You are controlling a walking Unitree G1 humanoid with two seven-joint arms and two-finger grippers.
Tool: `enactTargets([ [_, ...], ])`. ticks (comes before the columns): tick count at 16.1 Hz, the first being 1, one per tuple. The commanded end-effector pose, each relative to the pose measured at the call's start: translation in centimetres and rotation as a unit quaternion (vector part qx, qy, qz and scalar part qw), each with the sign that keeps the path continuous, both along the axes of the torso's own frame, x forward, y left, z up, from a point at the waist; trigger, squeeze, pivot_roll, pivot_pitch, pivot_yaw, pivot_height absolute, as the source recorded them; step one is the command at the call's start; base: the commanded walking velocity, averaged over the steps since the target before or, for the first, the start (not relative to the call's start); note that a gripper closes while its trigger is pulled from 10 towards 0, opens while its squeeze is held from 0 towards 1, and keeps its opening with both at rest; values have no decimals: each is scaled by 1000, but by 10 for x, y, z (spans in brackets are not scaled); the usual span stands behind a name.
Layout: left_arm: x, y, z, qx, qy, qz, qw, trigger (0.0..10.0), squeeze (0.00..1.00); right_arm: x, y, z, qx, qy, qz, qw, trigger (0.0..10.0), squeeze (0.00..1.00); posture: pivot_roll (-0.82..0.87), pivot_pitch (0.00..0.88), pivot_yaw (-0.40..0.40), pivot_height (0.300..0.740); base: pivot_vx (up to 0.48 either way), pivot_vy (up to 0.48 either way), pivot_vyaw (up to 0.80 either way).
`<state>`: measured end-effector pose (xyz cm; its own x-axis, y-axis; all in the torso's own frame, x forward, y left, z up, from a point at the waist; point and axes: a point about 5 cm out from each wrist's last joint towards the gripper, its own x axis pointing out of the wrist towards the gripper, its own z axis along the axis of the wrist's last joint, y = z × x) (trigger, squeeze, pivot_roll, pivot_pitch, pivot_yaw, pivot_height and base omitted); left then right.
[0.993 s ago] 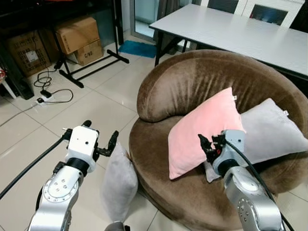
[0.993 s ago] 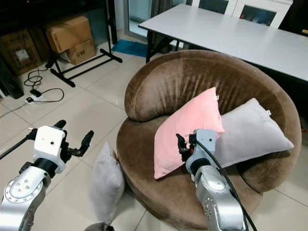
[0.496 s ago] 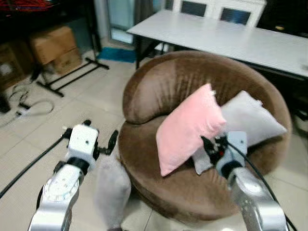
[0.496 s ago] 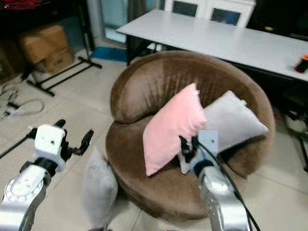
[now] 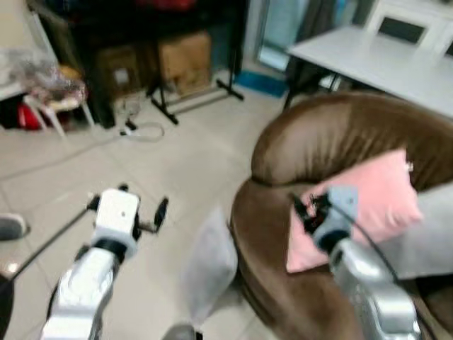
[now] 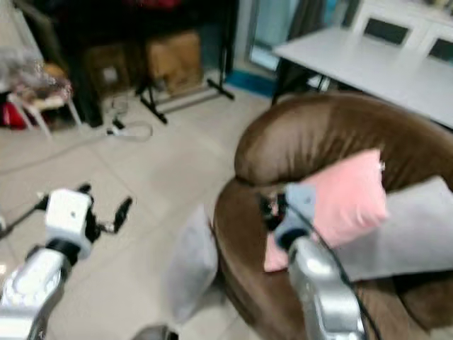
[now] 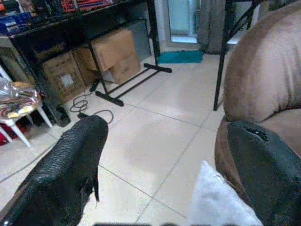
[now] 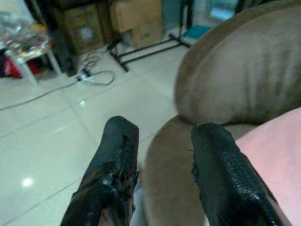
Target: Move the pillow to the sofa from floor
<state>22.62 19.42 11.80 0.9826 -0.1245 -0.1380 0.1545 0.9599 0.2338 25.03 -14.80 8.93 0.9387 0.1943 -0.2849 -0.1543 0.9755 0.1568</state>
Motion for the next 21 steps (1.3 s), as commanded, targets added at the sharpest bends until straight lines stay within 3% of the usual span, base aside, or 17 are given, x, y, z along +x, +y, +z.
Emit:
enactTargets([
  [1,2,-5,4,-2,-9,-5,1000,10000,0,-1,-9,-3,-13,9,-16,1000,10000,0,21,0,-47,740,0,300,0],
  [13,9,0,6,2,-16,5,1000,10000,0,4,-7,-5,1,19,-48,999,10000,0,17,0,-42,740,0,371,0],
  [18,15,2,5,-3,-19,25,1000,10000,0,6,-3,1,-6,0,-27,1000,10000,0,16,0,-40,740,0,0,110],
  [21,16,3,5,-12,-18,28,999,10000,0,9,-4,0,-3,2,-51,999,10000,0,15,0,-38,740,291,0,525],
])
